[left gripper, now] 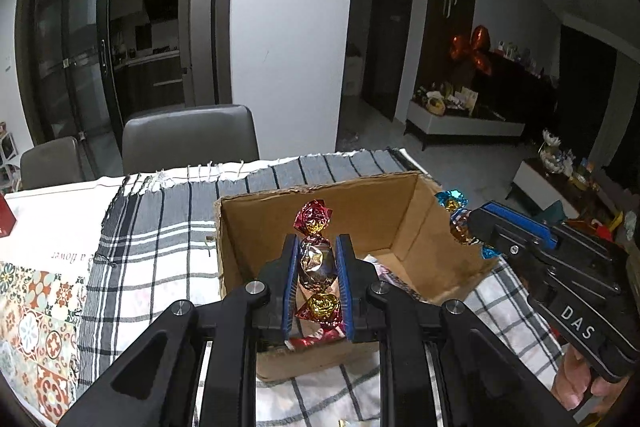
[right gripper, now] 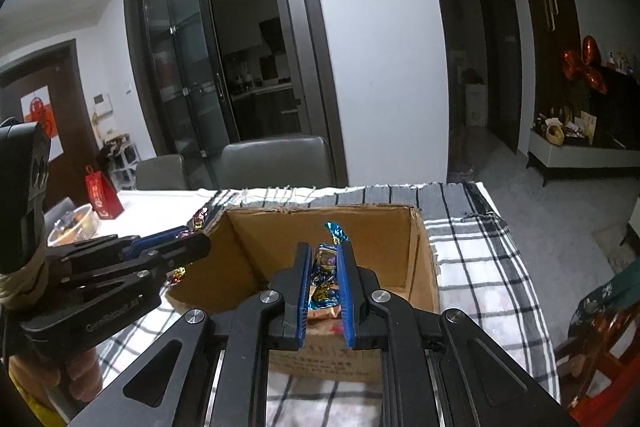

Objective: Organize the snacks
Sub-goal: 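Carry both candies over the box and open both tools to drop them, then move both tools back from the box toward the remaining snacks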

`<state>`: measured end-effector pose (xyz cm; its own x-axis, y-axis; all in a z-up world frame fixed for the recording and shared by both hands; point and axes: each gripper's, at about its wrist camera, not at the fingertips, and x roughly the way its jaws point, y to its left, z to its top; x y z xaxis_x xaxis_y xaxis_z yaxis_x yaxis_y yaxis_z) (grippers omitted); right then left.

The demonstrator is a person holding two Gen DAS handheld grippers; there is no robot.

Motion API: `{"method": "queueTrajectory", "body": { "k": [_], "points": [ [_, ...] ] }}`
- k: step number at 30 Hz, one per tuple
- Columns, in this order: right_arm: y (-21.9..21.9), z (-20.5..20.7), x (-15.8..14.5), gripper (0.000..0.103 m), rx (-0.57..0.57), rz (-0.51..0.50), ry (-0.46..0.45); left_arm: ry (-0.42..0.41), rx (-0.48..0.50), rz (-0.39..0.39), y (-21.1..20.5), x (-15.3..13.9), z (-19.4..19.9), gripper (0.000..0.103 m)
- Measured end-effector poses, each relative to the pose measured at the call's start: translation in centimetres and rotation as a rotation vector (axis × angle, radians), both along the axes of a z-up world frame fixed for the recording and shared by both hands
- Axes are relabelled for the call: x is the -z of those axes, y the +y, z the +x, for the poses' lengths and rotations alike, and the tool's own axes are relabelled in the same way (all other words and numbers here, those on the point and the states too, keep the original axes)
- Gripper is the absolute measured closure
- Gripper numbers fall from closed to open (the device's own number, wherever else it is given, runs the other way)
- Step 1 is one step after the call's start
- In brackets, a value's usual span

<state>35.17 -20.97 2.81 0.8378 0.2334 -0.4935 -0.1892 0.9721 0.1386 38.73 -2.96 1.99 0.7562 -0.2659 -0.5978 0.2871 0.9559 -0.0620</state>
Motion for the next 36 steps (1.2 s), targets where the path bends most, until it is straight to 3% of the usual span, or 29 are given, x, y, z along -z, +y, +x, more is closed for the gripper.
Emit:
{"method": "queueTrajectory", "body": {
  "k": [2, 4, 5, 6, 24, 36],
  "points": [
    [0.0, 0.6, 0.3, 0.088, -0.001, -0.001, 0.019, 0.009, -0.014, 0.035, -0.3, 0.3, 0.7, 0.08],
    [-0.1, 1.1, 0.7, 0.082, -0.004, 0.0, 0.047, -0.003, -0.026, 0.066, -0.7, 0.3, 0.8, 0.061],
    [-0.1, 1.2, 0.9, 0.071, -0.001, -0.004, 0.058, -0.012, -0.03, 0.074, -0.8, 0.2, 0.6, 0.049],
    [-0.2, 1.2, 1.1, 0.065, 0.004, -0.008, 0.058, -0.023, -0.033, 0.082, -1.0, 0.1, 0.4, 0.046],
    [-0.3, -6.2, 0.2, 0.065, -0.013, 0.001, 0.002, -0.066, -0.05, 0.013, 0.7, -1.4, -7.8, 0.046],
    [-0.3, -12.0, 1.8, 0.065, -0.037, -0.009, 0.014, -0.044, -0.05, 0.025, 0.5, 0.3, -13.5, 0.046]
  ]
}}
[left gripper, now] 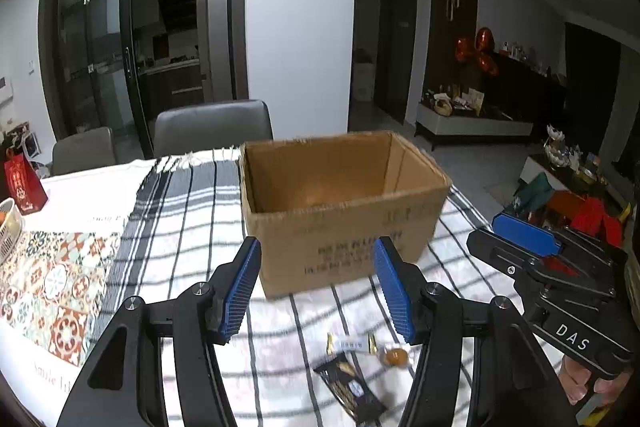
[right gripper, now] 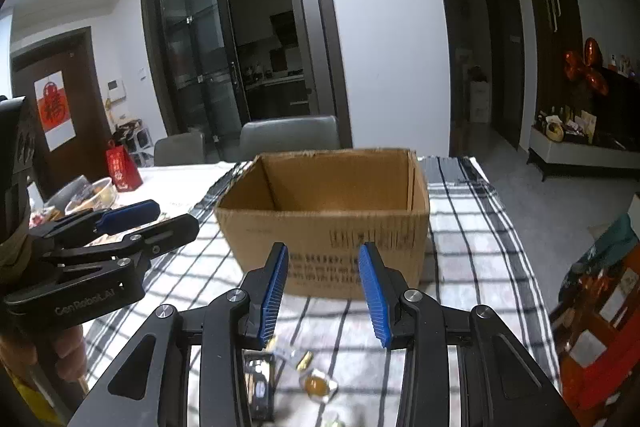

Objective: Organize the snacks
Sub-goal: 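Move both tools back from the box toward the remaining snacks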

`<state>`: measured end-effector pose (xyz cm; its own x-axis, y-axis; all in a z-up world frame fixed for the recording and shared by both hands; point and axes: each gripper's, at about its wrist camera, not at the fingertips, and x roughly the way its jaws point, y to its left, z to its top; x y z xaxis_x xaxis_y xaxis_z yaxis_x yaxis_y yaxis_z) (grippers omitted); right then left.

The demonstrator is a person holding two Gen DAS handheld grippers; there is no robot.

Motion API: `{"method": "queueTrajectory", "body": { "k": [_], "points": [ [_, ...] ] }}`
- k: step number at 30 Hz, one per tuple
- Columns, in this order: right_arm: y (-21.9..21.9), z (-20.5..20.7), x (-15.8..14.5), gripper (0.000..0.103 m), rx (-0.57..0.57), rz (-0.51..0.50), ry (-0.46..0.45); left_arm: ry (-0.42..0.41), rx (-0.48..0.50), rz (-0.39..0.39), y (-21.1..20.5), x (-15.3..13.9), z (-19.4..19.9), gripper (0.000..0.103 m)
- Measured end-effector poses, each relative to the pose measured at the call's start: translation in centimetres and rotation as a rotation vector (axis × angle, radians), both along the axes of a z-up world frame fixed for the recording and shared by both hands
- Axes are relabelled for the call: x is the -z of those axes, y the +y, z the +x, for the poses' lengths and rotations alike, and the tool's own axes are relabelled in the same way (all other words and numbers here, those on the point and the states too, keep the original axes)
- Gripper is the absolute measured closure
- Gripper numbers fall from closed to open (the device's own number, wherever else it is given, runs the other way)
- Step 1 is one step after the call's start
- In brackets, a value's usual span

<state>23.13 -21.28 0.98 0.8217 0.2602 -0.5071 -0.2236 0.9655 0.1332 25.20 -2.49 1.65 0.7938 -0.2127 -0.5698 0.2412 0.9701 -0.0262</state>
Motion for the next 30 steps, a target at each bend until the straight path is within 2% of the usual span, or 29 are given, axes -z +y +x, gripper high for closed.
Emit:
{"method": "queueTrajectory", "body": {
  "k": [12, 30],
  "points": [
    [-0.4, -3.4, 3.9, 0.065, -0.01, -0.011, 0.081, 0.126, 0.009, -0.01, -0.7, 5.0, -2.9, 0.046],
    [-0.6, -5.0, 10.1, 0.065, -0.029, 0.007, 0.239, 0.315, 0.004, 0.009, -1.5, 12.3, -3.3, 0.046]
  ]
}}
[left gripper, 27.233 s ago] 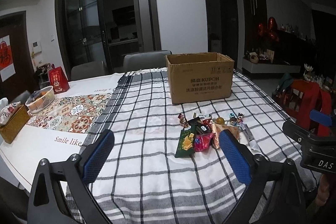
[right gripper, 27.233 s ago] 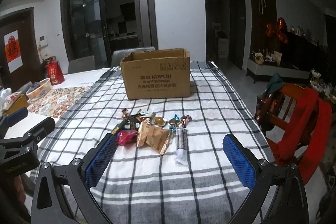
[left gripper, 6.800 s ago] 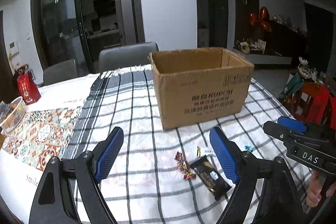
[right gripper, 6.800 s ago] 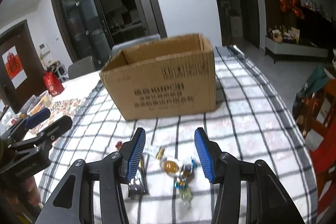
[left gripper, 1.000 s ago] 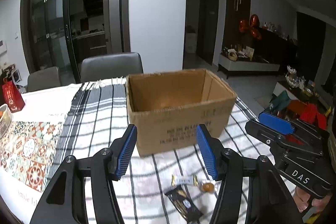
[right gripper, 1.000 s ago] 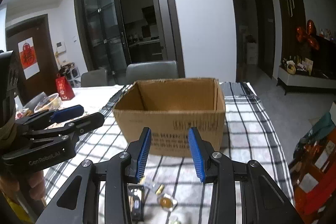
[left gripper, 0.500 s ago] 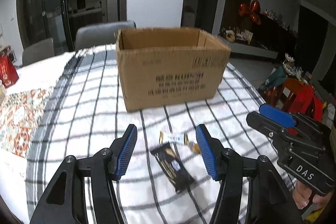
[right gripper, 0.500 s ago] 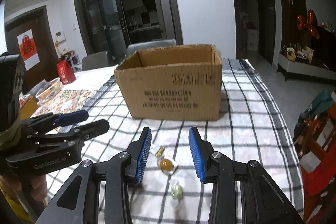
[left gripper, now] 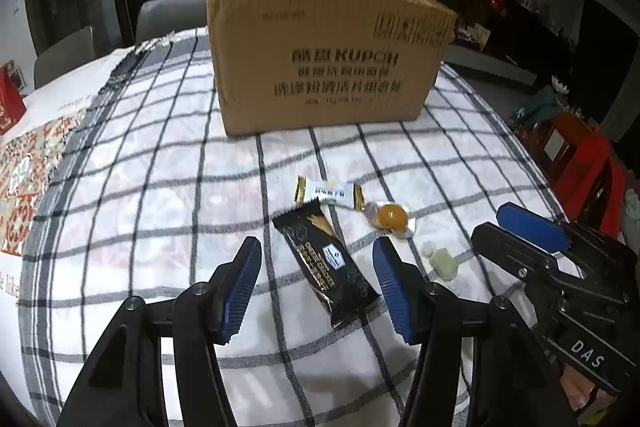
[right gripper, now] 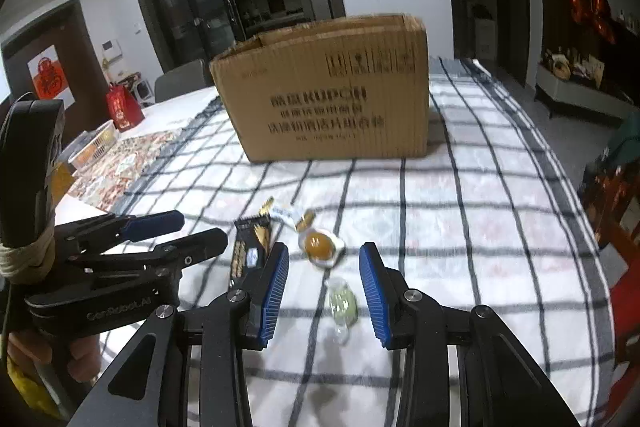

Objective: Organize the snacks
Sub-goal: 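Move both tools back from the box toward the remaining snacks, then grasp the black cheese cracker bar with left tool while right tool grasps a pale green candy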

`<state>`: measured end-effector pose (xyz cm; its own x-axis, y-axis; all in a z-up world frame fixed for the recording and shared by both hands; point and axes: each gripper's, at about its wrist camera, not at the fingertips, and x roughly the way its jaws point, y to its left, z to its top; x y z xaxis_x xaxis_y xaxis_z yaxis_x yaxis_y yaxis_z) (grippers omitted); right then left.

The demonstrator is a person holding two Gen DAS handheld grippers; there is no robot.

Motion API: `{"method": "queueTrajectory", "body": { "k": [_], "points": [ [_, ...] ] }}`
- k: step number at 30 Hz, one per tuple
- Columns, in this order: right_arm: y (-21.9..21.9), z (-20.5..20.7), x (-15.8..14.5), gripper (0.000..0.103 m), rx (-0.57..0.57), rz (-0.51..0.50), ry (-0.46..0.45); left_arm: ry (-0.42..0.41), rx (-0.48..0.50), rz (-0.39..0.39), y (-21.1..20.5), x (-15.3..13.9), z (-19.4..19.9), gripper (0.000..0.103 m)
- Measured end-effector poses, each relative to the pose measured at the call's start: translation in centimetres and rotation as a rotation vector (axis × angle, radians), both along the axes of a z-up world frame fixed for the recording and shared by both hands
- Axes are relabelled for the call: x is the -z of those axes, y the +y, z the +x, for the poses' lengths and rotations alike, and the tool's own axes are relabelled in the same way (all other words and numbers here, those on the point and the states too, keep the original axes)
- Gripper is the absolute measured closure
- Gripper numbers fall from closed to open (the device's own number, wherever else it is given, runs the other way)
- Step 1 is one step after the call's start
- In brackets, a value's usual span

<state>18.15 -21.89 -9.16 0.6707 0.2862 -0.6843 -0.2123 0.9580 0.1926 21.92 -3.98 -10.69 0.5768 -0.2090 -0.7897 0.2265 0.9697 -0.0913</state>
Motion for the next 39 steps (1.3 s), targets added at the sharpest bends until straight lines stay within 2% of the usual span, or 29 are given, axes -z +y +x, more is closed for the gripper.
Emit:
{"method": "queueTrajectory", "body": {
  "k": [15, 17, 25, 29, 33, 39],
  "points": [
    [-0.2, 0.2, 3.3, 0.066, 0.001, 0.02, 0.097, 0.061, -0.027, 0.02, -0.7, 3.1, 1.3, 0.048],
    [-0.1, 0.4, 3.7, 0.07, -0.003, 0.025, 0.106, 0.067, -0.031, 0.023, -0.9, 3.4, 1.5, 0.049],
    [0.1, 0.7, 4.6, 0.071, -0.007, 0.02, 0.128, 0.086, -0.054, 0.04, -1.6, 4.6, 2.4, 0.049],
    [0.3, 1.0, 4.8, 0.075, -0.007, 0.007, 0.129, 0.081, -0.068, 0.051, -1.8, 4.7, 2.6, 0.049],
    [0.4, 1.1, 5.0, 0.083, -0.006, -0.01, 0.129, 0.066, -0.078, 0.061, -1.8, 4.8, 2.7, 0.055],
    [0.3, 1.0, 4.9, 0.083, 0.005, -0.021, 0.118, 0.058, -0.079, 0.036, -1.1, 4.7, 2.4, 0.064]
  ]
}}
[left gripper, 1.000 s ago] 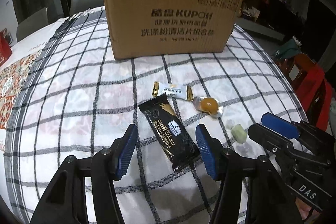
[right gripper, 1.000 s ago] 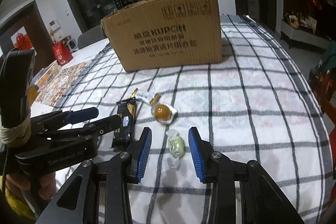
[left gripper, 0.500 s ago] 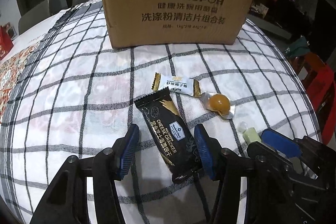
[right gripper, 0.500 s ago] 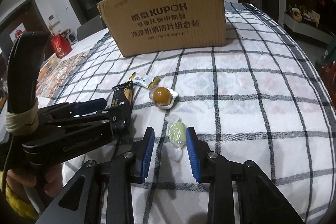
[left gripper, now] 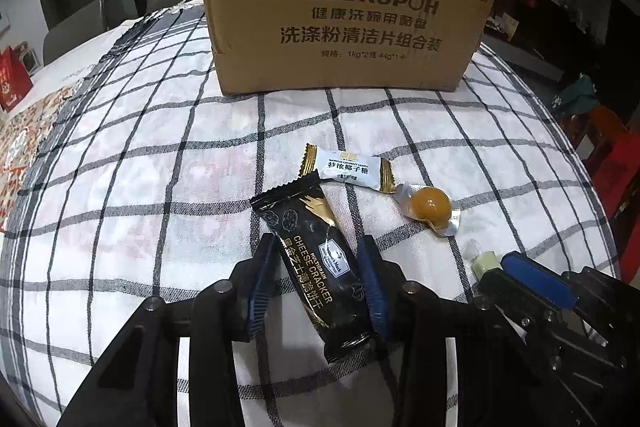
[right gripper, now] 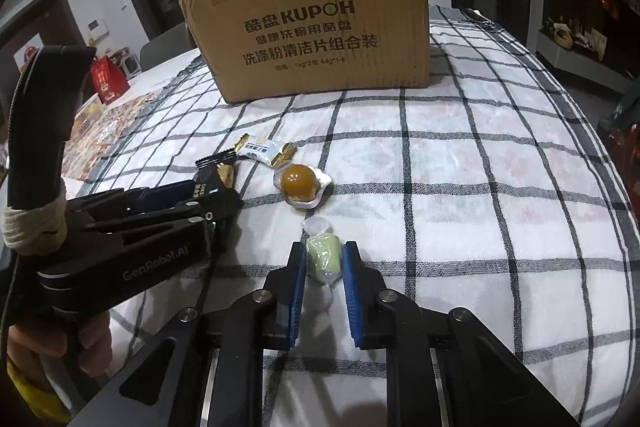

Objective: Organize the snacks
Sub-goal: 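Grasp the black cheese cracker bar with left tool while right tool grasps a pale green candy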

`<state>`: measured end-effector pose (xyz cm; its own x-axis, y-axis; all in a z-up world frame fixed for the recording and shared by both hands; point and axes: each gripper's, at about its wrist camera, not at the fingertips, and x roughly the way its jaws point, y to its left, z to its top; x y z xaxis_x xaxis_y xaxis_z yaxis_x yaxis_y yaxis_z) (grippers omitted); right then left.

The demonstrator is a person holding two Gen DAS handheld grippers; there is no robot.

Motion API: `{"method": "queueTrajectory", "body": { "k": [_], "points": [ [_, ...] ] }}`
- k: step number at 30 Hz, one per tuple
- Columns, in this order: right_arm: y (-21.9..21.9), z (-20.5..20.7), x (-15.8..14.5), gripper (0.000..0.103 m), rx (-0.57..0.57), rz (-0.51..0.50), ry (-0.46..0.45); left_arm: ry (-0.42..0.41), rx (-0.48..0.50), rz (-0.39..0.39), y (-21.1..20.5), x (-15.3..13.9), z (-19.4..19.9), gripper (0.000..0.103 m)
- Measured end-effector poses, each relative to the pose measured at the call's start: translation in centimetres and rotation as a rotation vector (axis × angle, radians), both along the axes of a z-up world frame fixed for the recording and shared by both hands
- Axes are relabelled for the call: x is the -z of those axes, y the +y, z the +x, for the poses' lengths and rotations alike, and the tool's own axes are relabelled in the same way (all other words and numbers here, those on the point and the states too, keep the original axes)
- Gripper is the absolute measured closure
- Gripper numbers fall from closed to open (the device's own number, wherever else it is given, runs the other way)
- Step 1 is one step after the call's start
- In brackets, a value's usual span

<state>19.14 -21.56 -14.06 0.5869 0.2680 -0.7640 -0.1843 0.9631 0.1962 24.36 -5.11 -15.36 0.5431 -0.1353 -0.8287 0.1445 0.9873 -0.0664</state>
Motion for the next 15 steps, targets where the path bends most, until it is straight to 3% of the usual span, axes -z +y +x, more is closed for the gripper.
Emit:
{"method": "queueTrajectory", "body": {
  "k": [15],
  "points": [
    [0.4, -0.8, -2.6, 0.083, -0.004, 0.019, -0.06, -0.04, 0.035, -0.056, 1.0, -2.4, -2.1, 0.065]
  ]
}}
